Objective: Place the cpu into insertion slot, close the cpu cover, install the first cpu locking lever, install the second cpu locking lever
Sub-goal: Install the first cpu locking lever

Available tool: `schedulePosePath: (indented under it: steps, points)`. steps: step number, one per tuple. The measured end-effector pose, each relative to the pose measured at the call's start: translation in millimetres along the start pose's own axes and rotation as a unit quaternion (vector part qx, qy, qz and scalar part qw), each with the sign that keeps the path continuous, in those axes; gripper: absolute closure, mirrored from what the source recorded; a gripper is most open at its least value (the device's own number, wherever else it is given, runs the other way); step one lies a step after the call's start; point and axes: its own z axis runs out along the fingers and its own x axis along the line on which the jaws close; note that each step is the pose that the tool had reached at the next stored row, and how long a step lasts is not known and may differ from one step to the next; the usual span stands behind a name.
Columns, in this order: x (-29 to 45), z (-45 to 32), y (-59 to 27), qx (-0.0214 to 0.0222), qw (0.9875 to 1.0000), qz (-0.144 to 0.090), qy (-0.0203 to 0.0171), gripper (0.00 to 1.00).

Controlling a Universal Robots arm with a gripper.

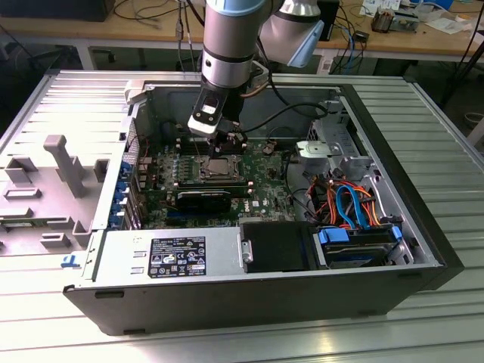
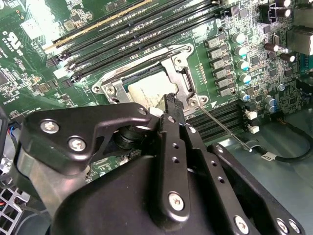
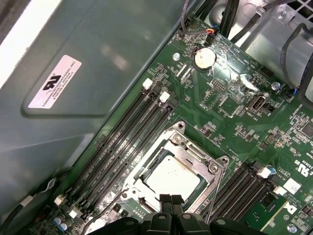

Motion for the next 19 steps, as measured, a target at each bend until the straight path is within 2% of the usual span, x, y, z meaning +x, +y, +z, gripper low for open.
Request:
schedulePosePath:
  steps: [19]
  points:
    - [0.0, 0.0, 0.0, 0.0007, 1.0000, -0.010, -0.0005, 0.89]
